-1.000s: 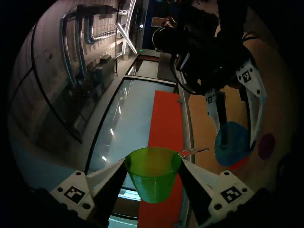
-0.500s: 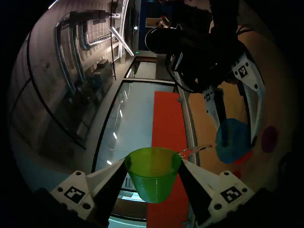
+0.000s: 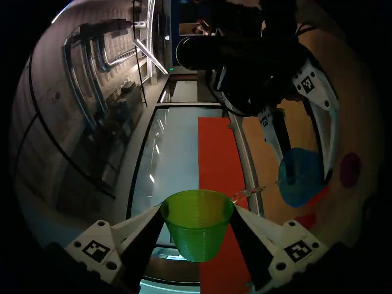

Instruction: Pour water

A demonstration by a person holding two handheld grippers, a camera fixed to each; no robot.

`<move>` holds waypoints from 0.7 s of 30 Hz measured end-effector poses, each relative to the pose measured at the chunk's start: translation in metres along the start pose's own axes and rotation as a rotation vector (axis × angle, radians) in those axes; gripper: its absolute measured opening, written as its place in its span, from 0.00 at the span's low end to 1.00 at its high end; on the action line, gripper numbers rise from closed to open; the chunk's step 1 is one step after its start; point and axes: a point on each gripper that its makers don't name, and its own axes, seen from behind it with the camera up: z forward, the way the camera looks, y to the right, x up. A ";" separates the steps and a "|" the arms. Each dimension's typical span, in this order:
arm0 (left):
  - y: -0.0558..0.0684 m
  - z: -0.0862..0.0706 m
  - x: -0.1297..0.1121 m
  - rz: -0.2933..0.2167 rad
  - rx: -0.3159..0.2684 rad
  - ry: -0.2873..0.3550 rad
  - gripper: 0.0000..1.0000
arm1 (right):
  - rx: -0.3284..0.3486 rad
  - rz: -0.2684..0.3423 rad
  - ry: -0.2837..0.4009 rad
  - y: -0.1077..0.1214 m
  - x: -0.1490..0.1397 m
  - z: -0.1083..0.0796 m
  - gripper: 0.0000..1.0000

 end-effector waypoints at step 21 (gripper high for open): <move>-0.004 -0.001 0.009 0.108 0.026 0.014 0.88 | -0.004 0.000 0.001 0.002 0.001 0.000 0.87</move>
